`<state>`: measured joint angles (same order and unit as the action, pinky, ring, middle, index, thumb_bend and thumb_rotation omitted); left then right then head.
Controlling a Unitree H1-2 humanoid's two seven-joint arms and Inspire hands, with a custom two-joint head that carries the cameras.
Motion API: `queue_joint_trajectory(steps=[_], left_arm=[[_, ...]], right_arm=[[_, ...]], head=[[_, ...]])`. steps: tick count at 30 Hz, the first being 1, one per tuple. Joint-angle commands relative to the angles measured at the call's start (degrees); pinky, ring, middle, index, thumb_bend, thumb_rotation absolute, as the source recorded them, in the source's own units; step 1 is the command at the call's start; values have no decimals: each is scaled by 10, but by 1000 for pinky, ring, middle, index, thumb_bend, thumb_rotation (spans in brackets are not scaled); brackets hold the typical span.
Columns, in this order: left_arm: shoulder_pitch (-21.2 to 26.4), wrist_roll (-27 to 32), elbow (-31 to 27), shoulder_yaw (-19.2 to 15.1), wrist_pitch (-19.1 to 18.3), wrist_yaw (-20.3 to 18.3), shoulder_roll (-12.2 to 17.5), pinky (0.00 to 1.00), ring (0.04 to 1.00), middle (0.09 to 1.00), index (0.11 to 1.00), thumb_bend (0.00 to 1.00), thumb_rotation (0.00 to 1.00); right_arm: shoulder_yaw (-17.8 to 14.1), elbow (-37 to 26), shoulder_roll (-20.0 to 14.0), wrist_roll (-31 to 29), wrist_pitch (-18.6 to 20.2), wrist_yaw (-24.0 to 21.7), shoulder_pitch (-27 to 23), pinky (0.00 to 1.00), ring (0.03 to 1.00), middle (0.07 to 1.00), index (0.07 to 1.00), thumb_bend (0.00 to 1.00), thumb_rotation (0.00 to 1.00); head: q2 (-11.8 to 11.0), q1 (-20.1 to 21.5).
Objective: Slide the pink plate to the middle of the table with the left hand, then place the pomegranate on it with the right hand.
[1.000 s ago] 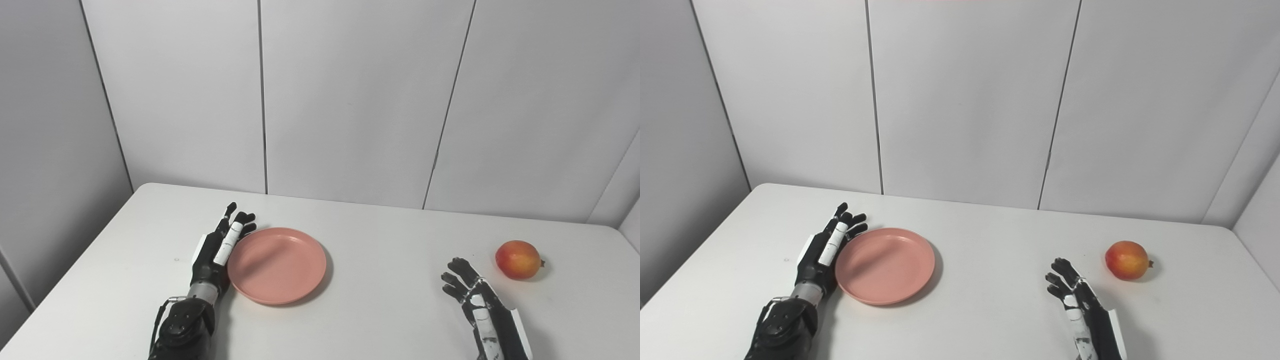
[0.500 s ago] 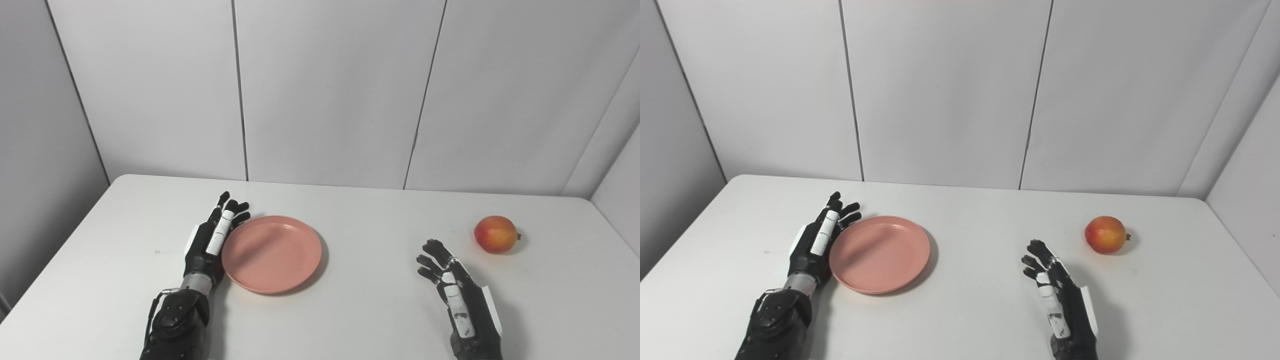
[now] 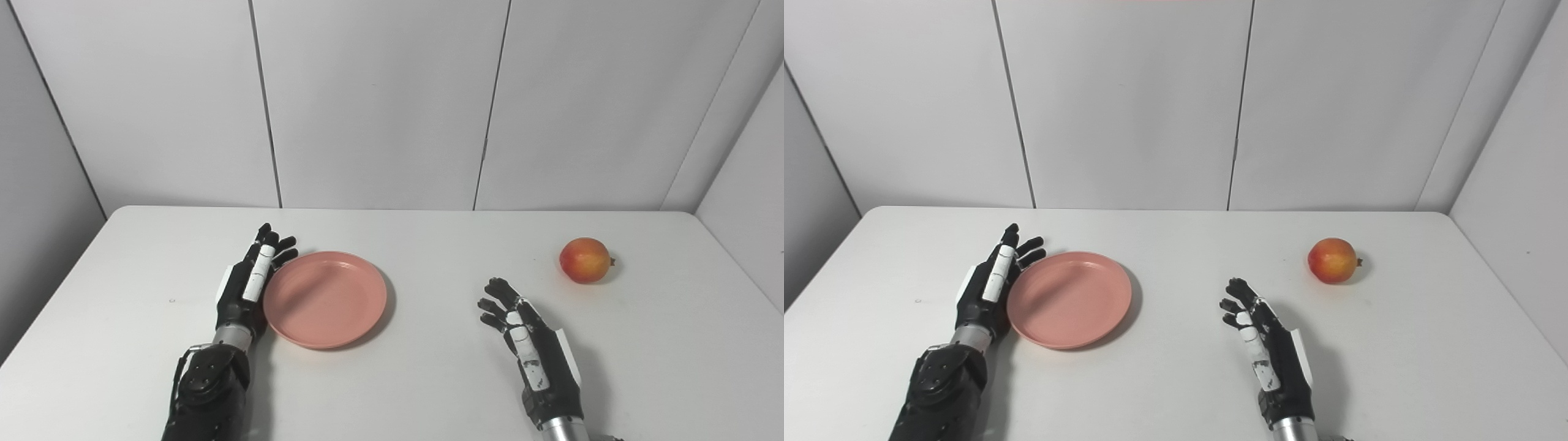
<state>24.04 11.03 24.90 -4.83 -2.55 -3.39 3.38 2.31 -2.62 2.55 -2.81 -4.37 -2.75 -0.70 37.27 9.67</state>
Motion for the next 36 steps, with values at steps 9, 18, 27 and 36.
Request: queue_joint_trajectory(steps=[9, 18, 27, 36], left_arm=[[0, -1, -3, 14, -24, -6, -23, 825, 801, 792, 929, 874, 740], [6, -6, 3, 24, -24, -5, -40, 830, 803, 800, 931, 904, 728], [11, -9, 9, 32, -23, -9, -55, 819, 803, 800, 931, 904, 727], [6, -15, 4, 43, -27, -18, -61, 852, 816, 814, 945, 875, 731]], right_arm=[[7, -17, 2, 3, 4, 2, -5, 811, 809, 855, 826, 758, 839], [9, -17, 1, 4, 4, 3, -4, 811, 813, 854, 822, 753, 833], [10, -16, 4, 6, -1, 4, -3, 800, 811, 853, 822, 747, 825], [14, -17, 7, 10, -1, 7, -3, 797, 806, 852, 821, 757, 822]], head=[[-1, 0], [-2, 1], [-2, 4], [-1, 14]])
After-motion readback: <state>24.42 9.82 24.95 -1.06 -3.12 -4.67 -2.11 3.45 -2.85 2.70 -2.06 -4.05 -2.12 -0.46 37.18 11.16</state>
